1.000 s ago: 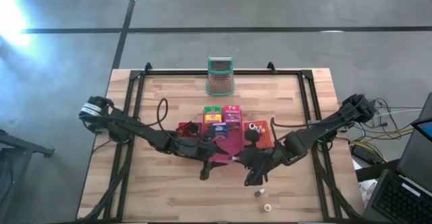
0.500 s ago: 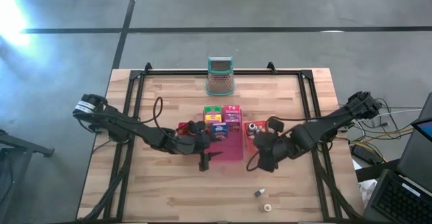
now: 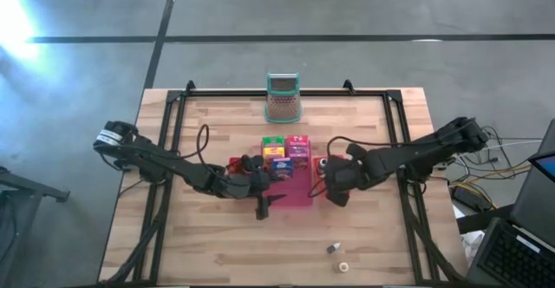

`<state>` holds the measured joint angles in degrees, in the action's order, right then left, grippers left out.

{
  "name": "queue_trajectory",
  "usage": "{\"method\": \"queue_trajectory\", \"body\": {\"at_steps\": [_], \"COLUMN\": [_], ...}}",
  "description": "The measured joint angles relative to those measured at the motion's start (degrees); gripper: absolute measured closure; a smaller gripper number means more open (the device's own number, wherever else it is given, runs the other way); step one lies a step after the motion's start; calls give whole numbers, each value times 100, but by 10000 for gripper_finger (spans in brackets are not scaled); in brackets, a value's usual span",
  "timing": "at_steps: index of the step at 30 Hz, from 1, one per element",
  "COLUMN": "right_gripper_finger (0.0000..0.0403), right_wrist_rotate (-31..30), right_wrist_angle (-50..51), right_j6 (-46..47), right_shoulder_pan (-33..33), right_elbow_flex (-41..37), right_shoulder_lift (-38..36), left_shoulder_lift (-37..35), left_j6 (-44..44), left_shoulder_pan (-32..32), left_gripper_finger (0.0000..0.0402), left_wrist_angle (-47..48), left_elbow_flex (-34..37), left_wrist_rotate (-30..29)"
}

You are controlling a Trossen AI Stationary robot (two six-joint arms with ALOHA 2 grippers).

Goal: Pick & Place Kitchen Items
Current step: Put the small brown food coloring bottle into the orange bin

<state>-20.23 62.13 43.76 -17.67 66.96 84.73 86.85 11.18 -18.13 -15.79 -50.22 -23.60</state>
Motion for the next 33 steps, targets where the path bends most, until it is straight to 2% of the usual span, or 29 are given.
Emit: {"method": "queue_trajectory", "body": {"at_steps": [12, 23, 33], "right_gripper_finger": [348, 347, 344], "right_wrist_rotate": [798, 1048, 1048], "right_wrist_angle": [-1070, -1625, -1692], "right_j6": [-67, -214, -220], "right_shoulder_pan": [427, 716, 838], "right_elbow_flex": [-952, -1401, -1523], "right_shoulder_lift": [0, 11, 37], "left_shoulder_lift": [-2, -2, -2], "left_j6": [26, 75, 85], "left_shoulder_pan": [-4, -2, 2], "left_gripper_finger": [164, 164, 165], "left_wrist_angle": [9, -4, -6], "left_elbow_flex": [0, 42, 59], "left_wrist_rotate": [1, 1, 1]}}
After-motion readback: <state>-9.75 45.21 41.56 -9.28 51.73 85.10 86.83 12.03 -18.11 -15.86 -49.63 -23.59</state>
